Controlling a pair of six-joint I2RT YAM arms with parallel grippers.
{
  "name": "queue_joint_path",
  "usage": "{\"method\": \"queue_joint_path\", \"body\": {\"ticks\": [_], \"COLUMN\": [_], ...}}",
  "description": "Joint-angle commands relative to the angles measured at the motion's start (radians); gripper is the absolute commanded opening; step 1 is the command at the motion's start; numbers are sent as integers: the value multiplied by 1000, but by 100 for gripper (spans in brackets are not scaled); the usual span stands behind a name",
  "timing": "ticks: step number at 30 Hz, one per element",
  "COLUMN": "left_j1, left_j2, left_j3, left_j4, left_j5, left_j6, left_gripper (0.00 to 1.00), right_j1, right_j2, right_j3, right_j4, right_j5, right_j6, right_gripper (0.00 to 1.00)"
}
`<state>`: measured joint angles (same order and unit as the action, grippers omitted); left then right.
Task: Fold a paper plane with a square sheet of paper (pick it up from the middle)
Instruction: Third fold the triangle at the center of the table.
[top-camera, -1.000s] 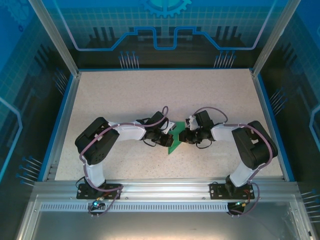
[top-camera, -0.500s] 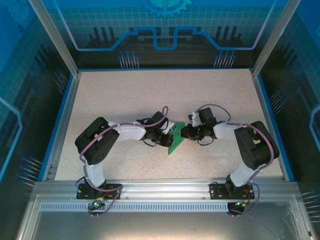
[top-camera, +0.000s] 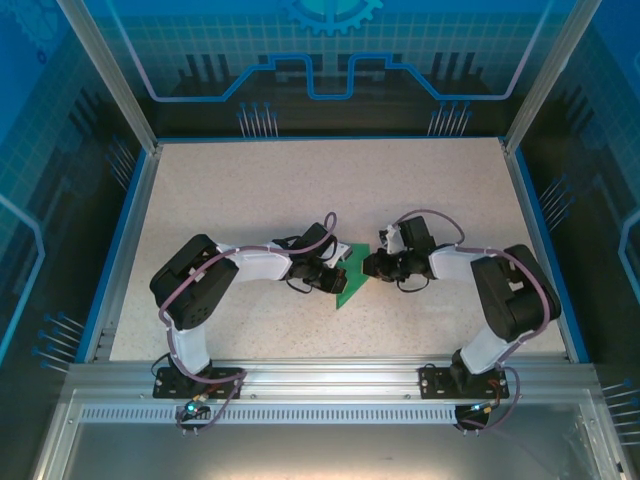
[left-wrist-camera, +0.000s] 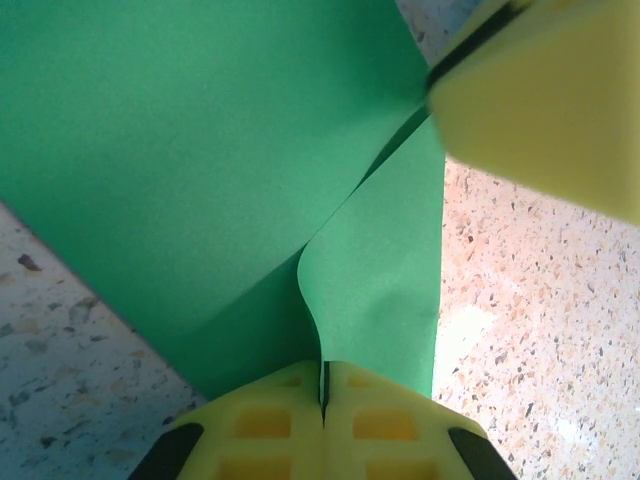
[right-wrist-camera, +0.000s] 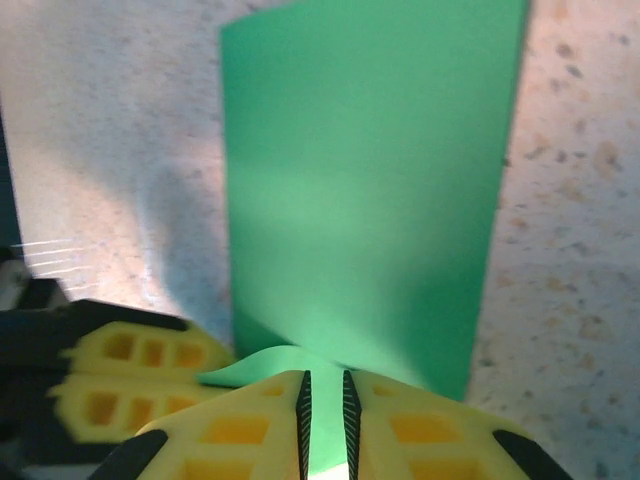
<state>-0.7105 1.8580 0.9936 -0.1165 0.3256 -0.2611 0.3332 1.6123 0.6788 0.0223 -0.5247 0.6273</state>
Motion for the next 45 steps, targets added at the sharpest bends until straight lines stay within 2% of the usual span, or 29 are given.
{"method": "queue_joint_path", "body": {"ticks": [1, 4, 11, 16, 21, 28, 30, 35, 39, 45], "left_j1": [4, 5, 5, 4, 4, 6, 5, 4, -43, -164], "left_j2": [-16, -18, -20, -20, -34, -118, -147, -236, -302, -247], "left_j3": [-19, -18, -11, -7, -6, 8, 7, -30, -50, -40], "left_j4": [-18, -18, -21, -27, -26, -50, -57, -60, -47, -18], "left_j5": [-21, -21, -18, -19, -23, -70, -91, -105, -71, -69], "left_j6": [-3, -3, -3, 3, -5, -50, -68, -140, -189, -213], "left_gripper": [1, 1, 1, 2, 4, 23, 33, 40, 36, 27], "right_j1": [19, 63, 88, 101, 102, 104, 106, 106, 107, 107], "right_j2": [-56, -40, 39, 111, 139, 149, 149, 138, 135, 155], "right_j3": [-10, -9, -16, 13, 19, 6, 7, 10, 7, 10], "right_j4": [-21, -23, 50, 37, -26, -43, -43, -49, -47, -42], "right_j5": [-31, -21, -23, -3, 70, 92, 92, 98, 105, 109], "right_j6": [-13, -12, 28, 17, -2, -3, -1, 10, 27, 53], "right_gripper": [20, 19, 19, 17, 16, 15, 15, 15, 15, 15]}}
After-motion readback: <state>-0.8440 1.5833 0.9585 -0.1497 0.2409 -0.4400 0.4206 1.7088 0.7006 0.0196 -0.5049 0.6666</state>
